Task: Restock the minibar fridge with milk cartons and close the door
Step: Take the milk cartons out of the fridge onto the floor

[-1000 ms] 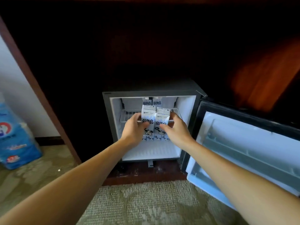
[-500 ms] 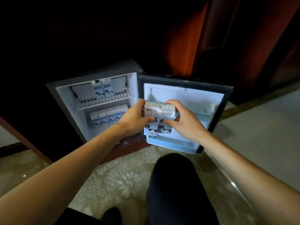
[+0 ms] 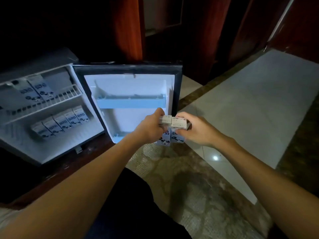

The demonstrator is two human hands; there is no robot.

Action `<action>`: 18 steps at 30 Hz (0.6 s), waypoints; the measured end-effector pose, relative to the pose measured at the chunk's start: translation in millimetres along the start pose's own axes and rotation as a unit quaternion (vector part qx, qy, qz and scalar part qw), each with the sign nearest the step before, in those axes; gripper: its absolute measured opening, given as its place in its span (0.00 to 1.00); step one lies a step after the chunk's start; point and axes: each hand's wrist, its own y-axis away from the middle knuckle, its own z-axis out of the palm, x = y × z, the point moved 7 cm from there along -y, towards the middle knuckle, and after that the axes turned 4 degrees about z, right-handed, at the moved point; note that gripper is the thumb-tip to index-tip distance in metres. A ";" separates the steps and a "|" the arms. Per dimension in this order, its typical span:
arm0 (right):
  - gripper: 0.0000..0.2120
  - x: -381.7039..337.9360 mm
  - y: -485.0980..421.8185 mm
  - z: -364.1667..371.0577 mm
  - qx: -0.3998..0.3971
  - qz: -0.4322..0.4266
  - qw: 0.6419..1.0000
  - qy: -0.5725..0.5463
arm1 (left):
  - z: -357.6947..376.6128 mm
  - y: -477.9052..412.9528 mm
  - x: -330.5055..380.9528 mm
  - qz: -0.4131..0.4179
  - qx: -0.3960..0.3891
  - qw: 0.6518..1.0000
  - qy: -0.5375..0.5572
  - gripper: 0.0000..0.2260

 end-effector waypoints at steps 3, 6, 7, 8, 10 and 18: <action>0.20 43.3 8.0 16.9 -0.019 0.037 0.999 0.014 | 39.8 -17.3 1.0 -0.007 -0.044 0.999 -0.029 0.13; 0.20 84.5 15.5 36.8 -0.019 0.073 0.997 0.023 | 84.8 -32.0 -7.4 -0.022 -0.072 0.997 -0.019 0.13; 0.19 96.7 18.7 42.7 -0.018 0.088 0.995 0.035 | 100.5 -34.6 -11.8 -0.031 -0.079 0.996 -0.008 0.13; 0.18 110.1 22.1 48.8 -0.019 0.104 0.993 0.048 | 116.7 -36.7 -17.4 -0.038 -0.086 0.996 0.004 0.13; 0.17 136.3 28.7 63.3 -0.027 0.136 0.989 0.053 | 149.2 -38.7 -32.3 -0.056 -0.104 0.993 0.024 0.14; 0.17 227.8 42.3 138.9 -0.059 0.212 0.975 -0.042 | 256.9 -44.0 -86.8 -0.151 -0.126 0.979 0.057 0.14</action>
